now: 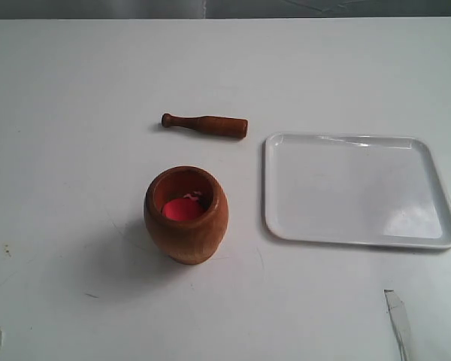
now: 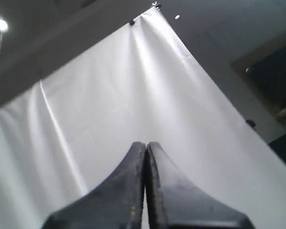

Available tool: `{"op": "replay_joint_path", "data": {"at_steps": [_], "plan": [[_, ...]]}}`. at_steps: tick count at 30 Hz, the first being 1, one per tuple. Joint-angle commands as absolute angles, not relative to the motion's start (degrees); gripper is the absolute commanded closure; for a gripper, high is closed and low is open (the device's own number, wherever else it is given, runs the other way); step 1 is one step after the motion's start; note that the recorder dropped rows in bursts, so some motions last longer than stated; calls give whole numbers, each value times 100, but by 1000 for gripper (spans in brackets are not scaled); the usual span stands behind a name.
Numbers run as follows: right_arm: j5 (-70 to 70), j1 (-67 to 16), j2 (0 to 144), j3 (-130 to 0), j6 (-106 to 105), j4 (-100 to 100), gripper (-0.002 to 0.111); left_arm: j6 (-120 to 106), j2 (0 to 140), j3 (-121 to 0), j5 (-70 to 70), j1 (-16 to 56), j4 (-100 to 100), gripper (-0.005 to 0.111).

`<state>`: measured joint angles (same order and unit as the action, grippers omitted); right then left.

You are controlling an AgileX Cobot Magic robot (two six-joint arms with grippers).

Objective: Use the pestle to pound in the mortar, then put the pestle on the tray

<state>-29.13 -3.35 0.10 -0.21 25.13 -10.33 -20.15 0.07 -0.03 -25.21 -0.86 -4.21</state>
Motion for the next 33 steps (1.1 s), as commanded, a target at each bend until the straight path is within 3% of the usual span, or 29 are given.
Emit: {"op": "replay_joint_path", "data": {"at_steps": [1,10,18,21,23,25,26,29,33], "plan": [[-2955,-335,0,0,4226,-175,108,-1968,0,0,-2503,-42,-379,107],[-4305,-335,1219,-260,3907,660,108,-1968,0,0,-2503,-42,-379,107],[-4660,-335,4001,-2410,4086,3724,108,-1968,0,0,-2503,-42,-379,107],[-3326,-348,5042,-3463,5562,5066,108,-1968,0,0,-2503,-42,-379,107],[-2420,-348,5742,-4269,7442,7015,108,-1968,0,0,-2503,-42,-379,107],[-2360,-348,6421,-4896,9887,9976,108,-1968,0,0,-2503,-42,-379,107],[-2689,-348,6798,-5166,10776,9995,108,-1968,0,0,-2503,-42,-379,107],[-3609,-356,7771,-5700,10783,9995,108,-1968,0,0,-2503,-42,-379,107],[-3377,-815,8607,-6195,9270,9995,108,-1968,0,0,-2503,-42,-379,107]]}}
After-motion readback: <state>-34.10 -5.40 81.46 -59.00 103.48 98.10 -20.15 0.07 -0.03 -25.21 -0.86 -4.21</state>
